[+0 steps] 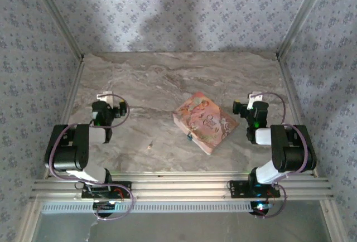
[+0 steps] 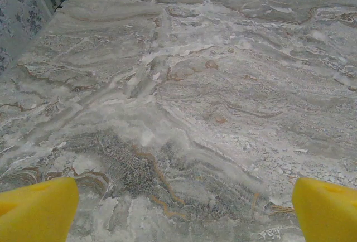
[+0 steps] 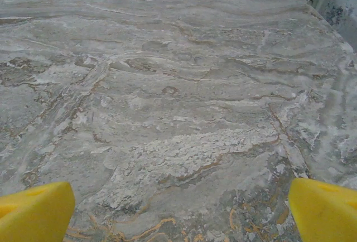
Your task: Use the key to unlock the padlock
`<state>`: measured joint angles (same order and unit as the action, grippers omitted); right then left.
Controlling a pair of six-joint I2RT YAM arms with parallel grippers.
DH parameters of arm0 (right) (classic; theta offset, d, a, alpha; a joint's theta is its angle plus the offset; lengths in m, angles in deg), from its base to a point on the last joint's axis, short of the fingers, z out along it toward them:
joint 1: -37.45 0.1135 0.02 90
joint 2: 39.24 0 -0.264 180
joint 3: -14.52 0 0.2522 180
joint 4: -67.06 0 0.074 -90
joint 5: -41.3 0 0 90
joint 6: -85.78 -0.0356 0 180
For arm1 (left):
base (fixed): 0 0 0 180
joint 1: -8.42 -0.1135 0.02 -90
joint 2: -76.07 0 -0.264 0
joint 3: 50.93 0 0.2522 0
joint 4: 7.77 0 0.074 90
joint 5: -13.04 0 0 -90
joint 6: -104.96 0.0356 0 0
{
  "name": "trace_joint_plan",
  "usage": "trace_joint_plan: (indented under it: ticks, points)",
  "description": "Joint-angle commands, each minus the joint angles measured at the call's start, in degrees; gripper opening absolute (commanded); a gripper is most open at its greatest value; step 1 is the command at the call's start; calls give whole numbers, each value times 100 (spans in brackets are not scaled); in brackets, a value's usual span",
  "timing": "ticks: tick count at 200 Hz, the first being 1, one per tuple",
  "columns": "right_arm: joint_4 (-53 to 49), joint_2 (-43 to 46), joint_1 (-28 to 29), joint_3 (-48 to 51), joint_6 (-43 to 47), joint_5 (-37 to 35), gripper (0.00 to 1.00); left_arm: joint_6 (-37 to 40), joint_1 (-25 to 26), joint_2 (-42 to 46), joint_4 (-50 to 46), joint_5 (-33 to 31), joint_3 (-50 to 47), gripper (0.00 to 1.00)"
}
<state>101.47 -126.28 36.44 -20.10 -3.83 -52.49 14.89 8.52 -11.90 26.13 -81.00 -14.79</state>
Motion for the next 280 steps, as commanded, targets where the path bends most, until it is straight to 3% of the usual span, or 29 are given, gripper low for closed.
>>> trace_joint_plan:
  ticks: [1, 242, 263, 280]
  points:
    - [-97, -36, -73, -132, 117, 217, 100, -47, -27, -2, -37, 96, 110, 98]
    - [-84, -3, -96, -122, 91, 251, 100, -97, -71, -2, -81, 138, 131, 98]
    - [-635, 417, -91, -238, 61, 123, 100, -63, -63, 170, -328, 182, 212, 98]
    - [-2145, 1021, -103, -705, -426, -379, 100, -146, -58, 547, -1318, 86, 576, 98]
